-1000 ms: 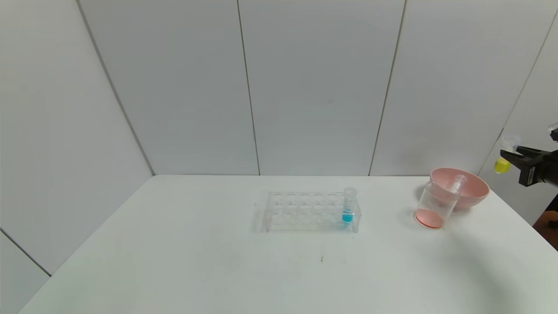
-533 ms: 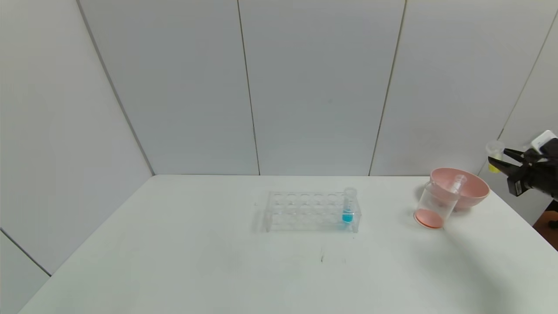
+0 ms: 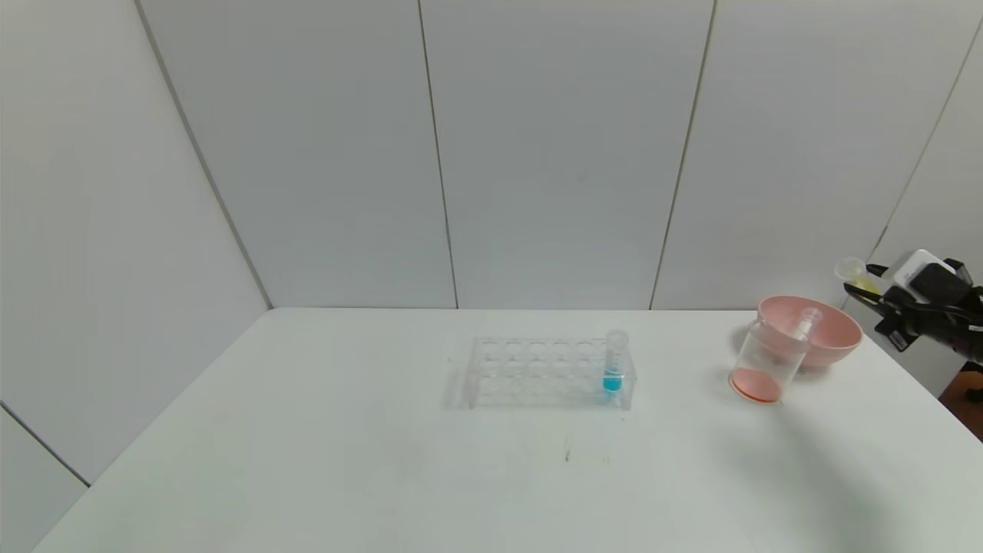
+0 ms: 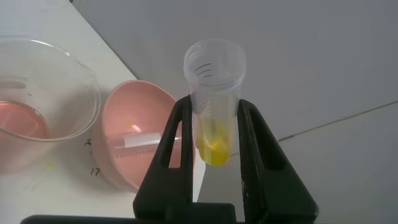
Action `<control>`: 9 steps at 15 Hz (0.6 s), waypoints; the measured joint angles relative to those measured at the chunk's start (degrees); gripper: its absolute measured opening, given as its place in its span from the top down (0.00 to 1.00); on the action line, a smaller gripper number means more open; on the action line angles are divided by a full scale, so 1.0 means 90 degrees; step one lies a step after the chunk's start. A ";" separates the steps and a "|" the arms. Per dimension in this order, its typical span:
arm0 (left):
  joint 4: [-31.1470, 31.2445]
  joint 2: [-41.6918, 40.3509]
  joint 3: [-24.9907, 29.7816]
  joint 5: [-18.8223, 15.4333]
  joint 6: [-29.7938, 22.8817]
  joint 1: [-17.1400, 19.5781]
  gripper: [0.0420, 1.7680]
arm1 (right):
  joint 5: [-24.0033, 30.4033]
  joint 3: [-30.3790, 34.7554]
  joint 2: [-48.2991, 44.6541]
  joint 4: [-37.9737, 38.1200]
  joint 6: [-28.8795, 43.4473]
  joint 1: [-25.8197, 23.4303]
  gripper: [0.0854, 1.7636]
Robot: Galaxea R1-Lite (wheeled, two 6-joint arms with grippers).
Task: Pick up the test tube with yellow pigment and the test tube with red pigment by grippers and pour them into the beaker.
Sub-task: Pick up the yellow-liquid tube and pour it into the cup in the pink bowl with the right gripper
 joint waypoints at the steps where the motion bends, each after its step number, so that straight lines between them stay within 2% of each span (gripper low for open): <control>1: 0.0000 0.0000 0.0000 0.0000 0.0000 0.0000 0.00 | -0.0051 0.0000 -0.0004 -0.0018 -0.0050 0.0061 0.75; 5: 0.0000 0.0000 0.0000 0.0000 0.0000 0.0000 0.00 | -0.0279 0.0027 -0.0011 -0.0033 -0.0555 0.0272 0.75; 9: 0.0000 0.0000 0.0000 0.0000 0.0000 0.0000 0.00 | -0.0572 0.0103 0.0018 -0.0027 -0.0614 0.0475 0.75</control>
